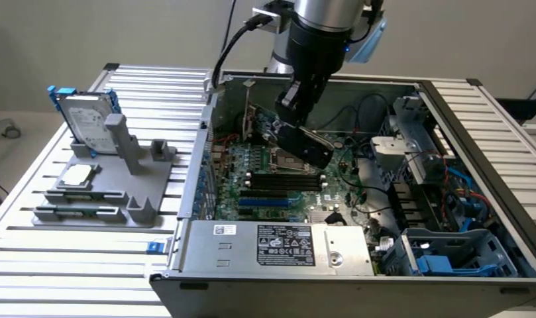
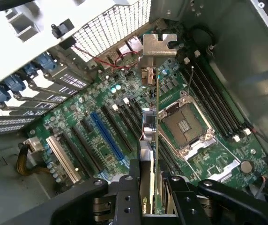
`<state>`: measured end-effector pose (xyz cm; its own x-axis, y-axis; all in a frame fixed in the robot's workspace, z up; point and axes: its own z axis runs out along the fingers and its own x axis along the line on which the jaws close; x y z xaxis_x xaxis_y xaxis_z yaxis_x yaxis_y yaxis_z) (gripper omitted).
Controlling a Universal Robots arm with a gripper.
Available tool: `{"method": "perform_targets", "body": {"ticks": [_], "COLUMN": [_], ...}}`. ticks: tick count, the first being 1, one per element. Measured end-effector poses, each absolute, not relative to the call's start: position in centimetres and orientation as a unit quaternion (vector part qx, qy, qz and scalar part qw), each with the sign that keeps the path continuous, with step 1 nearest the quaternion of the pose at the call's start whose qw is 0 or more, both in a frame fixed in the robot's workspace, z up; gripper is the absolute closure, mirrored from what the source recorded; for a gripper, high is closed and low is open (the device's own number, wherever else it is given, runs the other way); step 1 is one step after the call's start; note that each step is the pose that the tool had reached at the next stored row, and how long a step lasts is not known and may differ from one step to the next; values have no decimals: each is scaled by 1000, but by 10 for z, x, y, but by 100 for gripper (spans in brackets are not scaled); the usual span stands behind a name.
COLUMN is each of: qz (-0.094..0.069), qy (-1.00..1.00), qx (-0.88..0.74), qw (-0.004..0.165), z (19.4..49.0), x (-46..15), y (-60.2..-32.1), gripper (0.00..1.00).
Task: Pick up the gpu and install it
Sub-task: 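Insert the gpu into the slot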
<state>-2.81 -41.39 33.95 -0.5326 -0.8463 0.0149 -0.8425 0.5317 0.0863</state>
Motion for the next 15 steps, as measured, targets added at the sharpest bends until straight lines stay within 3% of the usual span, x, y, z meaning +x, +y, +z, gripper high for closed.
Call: {"method": "perform_targets", "body": {"ticks": [15], "qz": [-36], "qy": [-801], "qx": [597], "qw": [29], "z": [328], "x": [-28], "y": [-414], "gripper": [73]}}
